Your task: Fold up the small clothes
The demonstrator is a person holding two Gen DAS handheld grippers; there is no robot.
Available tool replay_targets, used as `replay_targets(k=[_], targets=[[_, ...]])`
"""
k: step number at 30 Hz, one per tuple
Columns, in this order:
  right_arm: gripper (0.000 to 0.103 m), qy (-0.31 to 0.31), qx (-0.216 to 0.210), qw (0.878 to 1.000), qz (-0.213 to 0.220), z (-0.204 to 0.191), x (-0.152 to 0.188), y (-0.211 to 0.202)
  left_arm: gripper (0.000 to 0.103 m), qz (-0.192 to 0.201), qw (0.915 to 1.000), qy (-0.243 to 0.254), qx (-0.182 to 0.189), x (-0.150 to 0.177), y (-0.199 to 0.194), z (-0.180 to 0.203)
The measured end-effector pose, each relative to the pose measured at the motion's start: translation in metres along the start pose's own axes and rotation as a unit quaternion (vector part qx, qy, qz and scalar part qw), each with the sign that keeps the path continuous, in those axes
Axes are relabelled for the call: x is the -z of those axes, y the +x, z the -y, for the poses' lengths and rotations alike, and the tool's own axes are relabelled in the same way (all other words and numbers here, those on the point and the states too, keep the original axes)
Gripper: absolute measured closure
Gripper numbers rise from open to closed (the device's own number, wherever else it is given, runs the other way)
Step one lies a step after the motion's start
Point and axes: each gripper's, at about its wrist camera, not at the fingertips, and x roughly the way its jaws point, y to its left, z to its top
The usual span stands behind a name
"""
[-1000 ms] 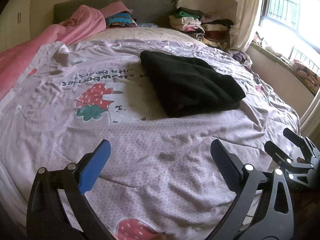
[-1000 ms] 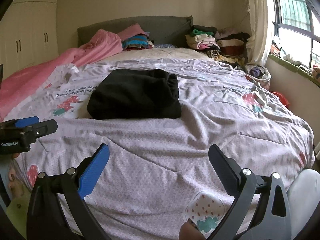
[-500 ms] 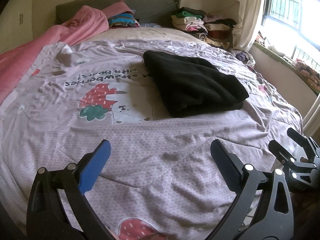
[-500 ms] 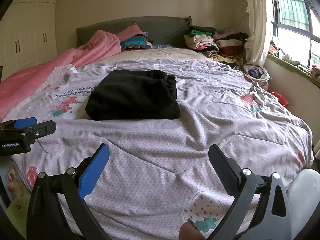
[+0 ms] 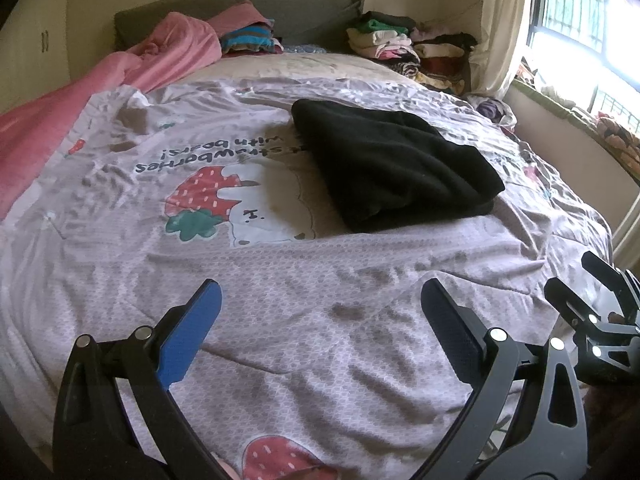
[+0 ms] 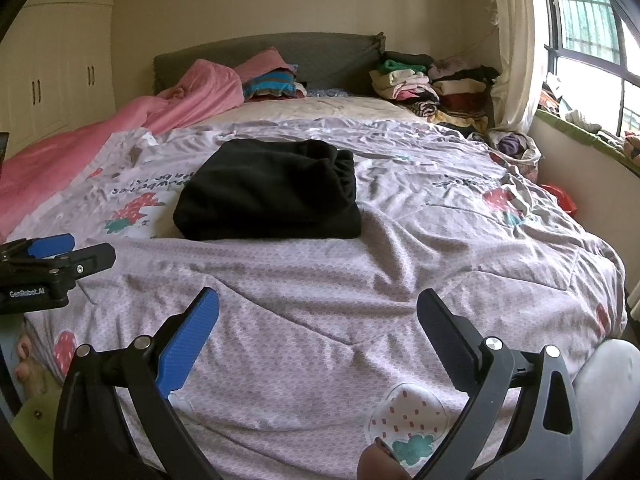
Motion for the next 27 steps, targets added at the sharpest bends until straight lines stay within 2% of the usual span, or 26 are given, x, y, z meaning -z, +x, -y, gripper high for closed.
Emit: replay_targets(k=[27], targets=[[0.004, -0.001, 0.000, 1.000, -0.001, -0.0036, -0.0013, 0.0013, 0.010, -0.011, 0.9999, 0.001, -0.007, 0.0019, 0.0030, -0.0001]])
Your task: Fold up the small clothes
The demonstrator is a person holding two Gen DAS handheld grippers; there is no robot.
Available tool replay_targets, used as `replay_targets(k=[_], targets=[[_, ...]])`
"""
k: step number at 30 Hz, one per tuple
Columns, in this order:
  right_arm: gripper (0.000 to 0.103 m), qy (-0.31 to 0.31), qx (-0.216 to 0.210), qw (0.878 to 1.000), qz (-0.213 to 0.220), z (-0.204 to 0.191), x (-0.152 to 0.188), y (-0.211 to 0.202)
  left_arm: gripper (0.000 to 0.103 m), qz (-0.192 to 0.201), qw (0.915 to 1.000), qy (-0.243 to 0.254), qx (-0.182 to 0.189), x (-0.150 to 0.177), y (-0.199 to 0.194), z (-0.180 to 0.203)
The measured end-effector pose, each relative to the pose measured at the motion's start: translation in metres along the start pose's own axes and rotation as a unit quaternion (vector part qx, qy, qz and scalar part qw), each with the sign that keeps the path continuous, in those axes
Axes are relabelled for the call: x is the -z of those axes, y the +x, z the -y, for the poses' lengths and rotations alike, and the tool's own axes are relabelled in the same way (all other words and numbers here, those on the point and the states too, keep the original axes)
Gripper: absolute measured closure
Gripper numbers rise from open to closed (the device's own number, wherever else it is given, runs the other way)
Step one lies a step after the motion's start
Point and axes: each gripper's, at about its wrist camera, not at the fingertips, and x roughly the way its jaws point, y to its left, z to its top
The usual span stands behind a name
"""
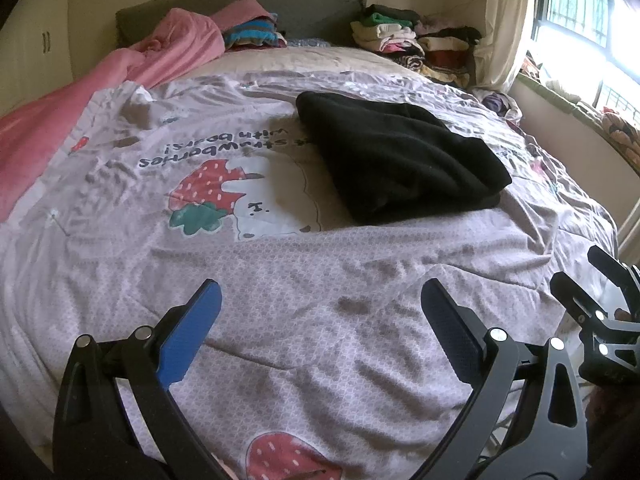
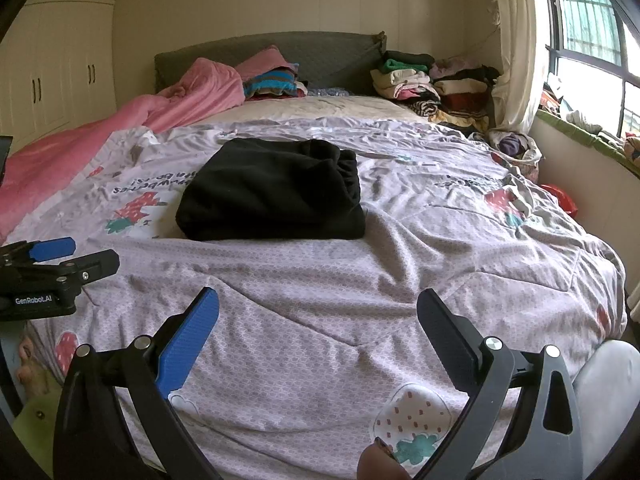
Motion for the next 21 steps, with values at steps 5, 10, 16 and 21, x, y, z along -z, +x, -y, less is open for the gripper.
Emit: replay_targets(k=[5, 10, 16, 21], targets=[[0.004, 0.002, 0.002, 1.000, 0.000, 0.001, 0.000, 0.000, 0.009, -0.003, 1.0000, 0.000, 0.006, 0.002, 0.002, 0.001], [0.004, 0.030, 0.037, 0.999, 0.003, 0.017, 0.001, 0.000, 0.009, -0.011, 0.9999, -0.009, 0.006, 0.001, 0.005, -0.004], [0.004, 0.143, 0.165, 0.976, 0.010, 0.121, 0.004, -0.015, 0.009, -0.024, 0.9962, -0.078, -0.029, -0.020, 0.010, -0.064], [0.004, 0.241, 0.374, 0.896, -0.004, 0.269, 0.042, -0.041, 0.010, -0.026, 0.9767, -0.146, -0.155, -0.054, 0.015, -0.191]])
